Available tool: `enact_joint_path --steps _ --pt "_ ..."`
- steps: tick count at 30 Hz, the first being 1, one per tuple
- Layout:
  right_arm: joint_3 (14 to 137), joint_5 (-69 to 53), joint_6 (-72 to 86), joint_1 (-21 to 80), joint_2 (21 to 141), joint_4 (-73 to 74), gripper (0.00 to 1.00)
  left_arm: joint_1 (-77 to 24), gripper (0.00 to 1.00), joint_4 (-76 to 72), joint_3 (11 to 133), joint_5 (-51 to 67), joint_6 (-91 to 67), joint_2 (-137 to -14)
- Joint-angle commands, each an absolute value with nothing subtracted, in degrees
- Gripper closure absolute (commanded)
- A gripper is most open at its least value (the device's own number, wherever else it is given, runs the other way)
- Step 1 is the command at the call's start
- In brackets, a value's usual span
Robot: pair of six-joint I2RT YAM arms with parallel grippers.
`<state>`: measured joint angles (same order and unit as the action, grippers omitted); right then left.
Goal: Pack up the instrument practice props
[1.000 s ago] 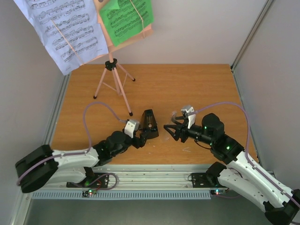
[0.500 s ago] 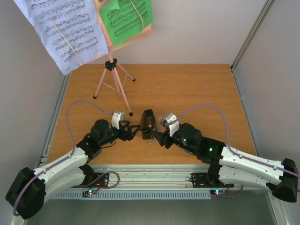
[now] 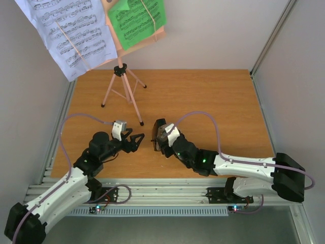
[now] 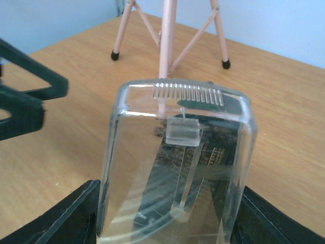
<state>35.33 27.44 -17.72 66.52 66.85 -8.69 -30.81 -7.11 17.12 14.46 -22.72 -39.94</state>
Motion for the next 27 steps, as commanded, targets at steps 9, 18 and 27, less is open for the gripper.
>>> enact_joint_path --steps 9,18,27 --pt "34.6 40.0 -18.0 67.9 74.2 -25.5 0.49 -30.5 0.16 -3.0 16.3 10.2 -17.7 -36.2" --pt "33.5 42.0 -15.9 68.4 79.1 -29.8 0.49 -30.5 0.16 -3.3 16.1 10.2 -17.5 -36.9" --pt "33.0 44.6 -16.1 68.4 82.4 -33.3 0.49 -30.5 0.16 -3.1 16.1 9.9 -17.5 -36.9"
